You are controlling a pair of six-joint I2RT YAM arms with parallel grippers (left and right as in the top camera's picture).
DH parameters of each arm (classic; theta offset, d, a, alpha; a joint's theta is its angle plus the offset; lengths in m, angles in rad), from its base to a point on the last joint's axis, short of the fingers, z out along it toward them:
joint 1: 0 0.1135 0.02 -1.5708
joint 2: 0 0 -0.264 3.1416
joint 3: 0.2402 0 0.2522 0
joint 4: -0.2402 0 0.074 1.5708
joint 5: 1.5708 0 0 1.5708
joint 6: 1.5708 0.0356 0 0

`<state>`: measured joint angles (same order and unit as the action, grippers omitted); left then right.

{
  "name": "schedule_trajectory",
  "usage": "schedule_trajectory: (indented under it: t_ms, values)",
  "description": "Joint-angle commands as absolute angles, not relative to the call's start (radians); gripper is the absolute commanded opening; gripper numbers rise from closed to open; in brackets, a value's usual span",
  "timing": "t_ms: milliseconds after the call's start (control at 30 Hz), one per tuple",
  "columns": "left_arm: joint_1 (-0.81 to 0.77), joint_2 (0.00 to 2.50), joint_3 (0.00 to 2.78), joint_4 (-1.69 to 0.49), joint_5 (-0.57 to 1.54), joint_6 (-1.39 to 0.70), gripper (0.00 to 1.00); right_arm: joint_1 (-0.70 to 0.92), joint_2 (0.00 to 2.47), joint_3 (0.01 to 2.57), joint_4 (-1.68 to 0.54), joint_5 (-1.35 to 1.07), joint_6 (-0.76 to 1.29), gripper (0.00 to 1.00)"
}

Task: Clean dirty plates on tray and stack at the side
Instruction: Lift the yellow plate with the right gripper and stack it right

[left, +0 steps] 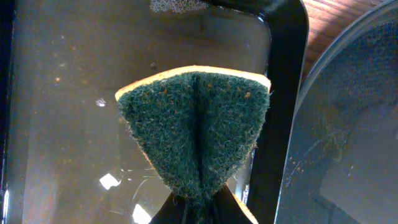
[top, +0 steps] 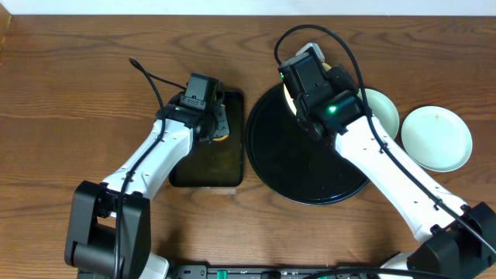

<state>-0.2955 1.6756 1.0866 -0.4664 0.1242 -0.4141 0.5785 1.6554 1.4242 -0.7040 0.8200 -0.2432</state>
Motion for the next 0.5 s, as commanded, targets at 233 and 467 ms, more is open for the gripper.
schedule_trajectory:
  t_ms: [233, 467]
  values:
    - [-0.293, 1.666, 1.082, -0.463, 0.109, -0.4, 0.08, 0.528, 1.634, 1.444, -0.759, 0.683, 0.001, 0.01]
    - [-0.293, 1.666, 1.082, -0.464, 0.109, -0.4, 0.08, 0.314, 1.634, 1.444, -0.813, 0.646, 0.245, 0.01]
